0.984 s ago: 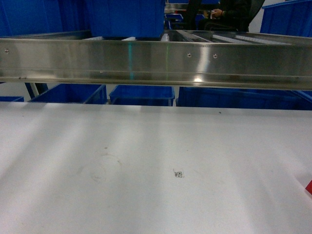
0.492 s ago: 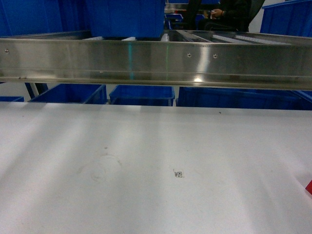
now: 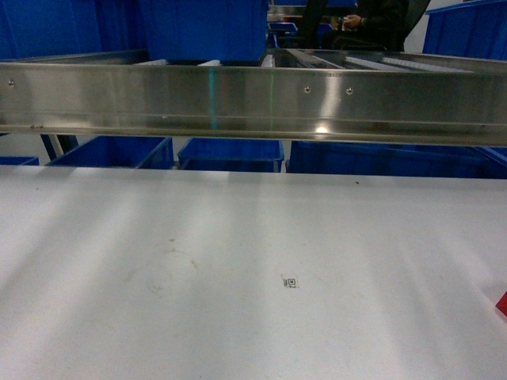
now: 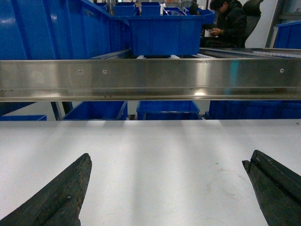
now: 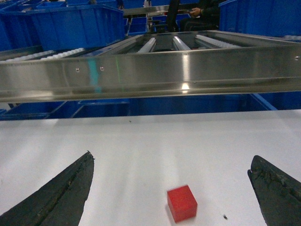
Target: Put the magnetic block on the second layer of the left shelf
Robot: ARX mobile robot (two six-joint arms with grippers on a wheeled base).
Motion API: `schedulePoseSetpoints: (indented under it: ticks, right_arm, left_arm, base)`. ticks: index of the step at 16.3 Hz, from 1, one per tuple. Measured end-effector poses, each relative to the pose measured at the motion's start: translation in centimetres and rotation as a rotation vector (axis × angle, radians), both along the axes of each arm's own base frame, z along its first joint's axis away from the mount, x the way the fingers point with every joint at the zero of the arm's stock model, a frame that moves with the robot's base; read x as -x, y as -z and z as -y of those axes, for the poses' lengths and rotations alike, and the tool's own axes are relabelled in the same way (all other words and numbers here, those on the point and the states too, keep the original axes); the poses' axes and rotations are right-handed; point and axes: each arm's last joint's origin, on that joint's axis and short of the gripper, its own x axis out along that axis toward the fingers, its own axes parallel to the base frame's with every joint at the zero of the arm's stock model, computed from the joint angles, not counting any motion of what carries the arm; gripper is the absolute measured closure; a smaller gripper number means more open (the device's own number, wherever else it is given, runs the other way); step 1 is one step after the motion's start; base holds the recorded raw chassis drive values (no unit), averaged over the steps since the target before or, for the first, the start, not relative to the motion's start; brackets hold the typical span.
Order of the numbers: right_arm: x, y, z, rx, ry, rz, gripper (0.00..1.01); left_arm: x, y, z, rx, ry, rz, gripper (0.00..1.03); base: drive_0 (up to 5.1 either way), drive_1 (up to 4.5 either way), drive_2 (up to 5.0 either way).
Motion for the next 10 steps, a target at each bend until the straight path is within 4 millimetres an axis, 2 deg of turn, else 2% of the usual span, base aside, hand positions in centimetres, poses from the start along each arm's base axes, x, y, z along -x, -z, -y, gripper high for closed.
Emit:
schedulePoseSetpoints:
  ticks: [1,2,3,4,5,7,10]
  right_arm:
    - [-2.3,-1.4,-0.1,-0.045,-0.007,-0.028,0.03]
    - [-5.4,-3.0,-0.2,-0.066,-0.004,-0.047,0.03]
    - [-8.7,-3.8,-0.4,-0.068,-0.017,-0.086,0.03]
    - [-12.4,-3.4,-0.6,-0.069,-0.025,-0.173,0.03]
    - [-15.5,-1.8,-0.7,-0.066,-0.025,-0.284,0.03]
    - [-18.5,1.2,-0.7,-0.031,0.007,-0.417,0.03]
    - [-18.6,1.9,-0.6,0.038,0.031,-0.415,0.03]
  left_arm:
    - [0.0,0.0,0.0,0.0,0.0,0.0,0.05]
    - [0.0,0.0,0.0,0.0,0.0,0.0,0.05]
    - [0.0,0.0,0.0,0.0,0.0,0.0,0.05]
    - [0.0,0.0,0.0,0.0,0.0,-0.001,0.05]
    - [0.0,0.0,0.0,0.0,0.0,0.0,0.05]
    - [0.0,0.0,0.0,0.0,0.0,0.0,0.05]
    - [0.0,0.0,0.0,0.0,0.0,0.0,0.05]
  base:
    - [0.0,0.0,0.0]
    - [0.0,0.0,0.0]
    - [0.0,0.0,0.0]
    - [0.0,0.0,0.0]
    - [0.0,0.0,0.0]
    - [0.0,0.0,0.0]
    - [0.0,0.0,0.0]
